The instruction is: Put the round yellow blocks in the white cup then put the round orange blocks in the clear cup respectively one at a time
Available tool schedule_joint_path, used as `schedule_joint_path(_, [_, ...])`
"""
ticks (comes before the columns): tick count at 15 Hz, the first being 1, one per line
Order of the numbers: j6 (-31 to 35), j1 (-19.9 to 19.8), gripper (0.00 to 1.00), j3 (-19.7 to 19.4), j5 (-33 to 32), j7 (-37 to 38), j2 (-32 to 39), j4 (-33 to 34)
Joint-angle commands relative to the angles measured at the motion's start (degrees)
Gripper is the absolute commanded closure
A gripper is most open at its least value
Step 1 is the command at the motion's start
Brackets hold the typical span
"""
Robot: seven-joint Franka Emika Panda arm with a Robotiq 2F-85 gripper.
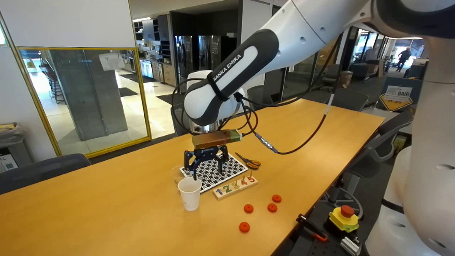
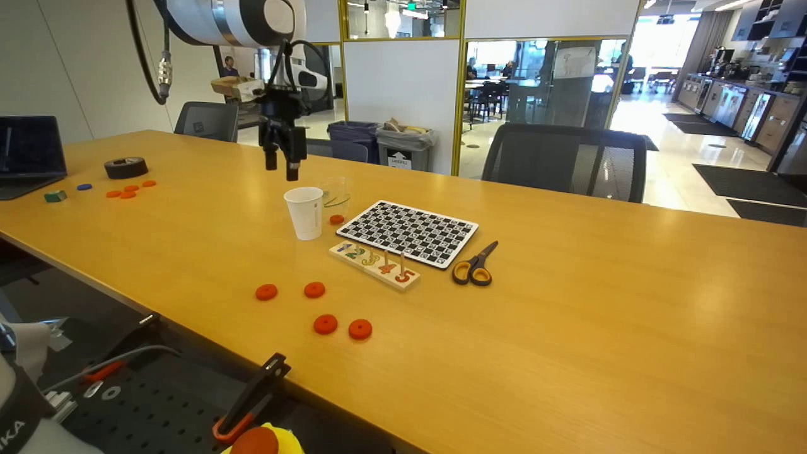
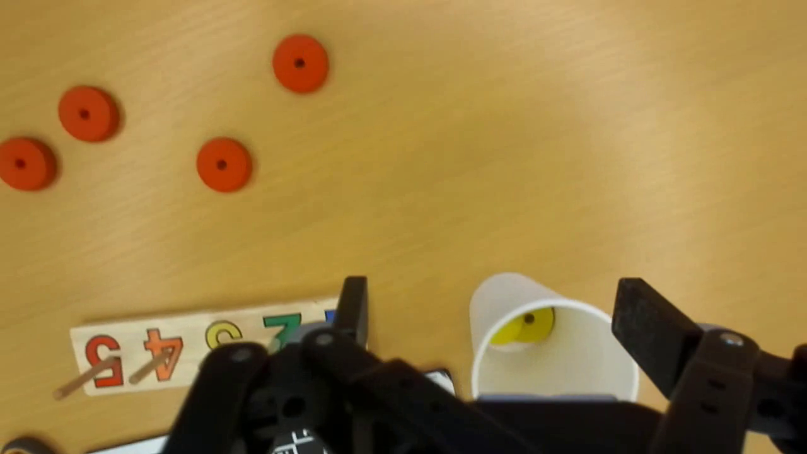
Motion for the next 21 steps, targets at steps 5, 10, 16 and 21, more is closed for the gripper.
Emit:
schedule_joint_path(5, [16.7, -4.1, 0.0, 0.6, 7.7, -0.2, -7.2, -21.2])
schedule_joint_path(10, [28.0, -3.9, 0.0, 1.0, 9.6, 3.1, -3.8, -27.9])
schedule_joint_path(16, [35.5, -2.1, 0.0, 2.4, 9.5, 7.1, 1.3, -30.4])
schedule_joint_path(21, [43.5, 2.2, 0.0, -0.4, 5.4, 11.2, 6.7, -30.4])
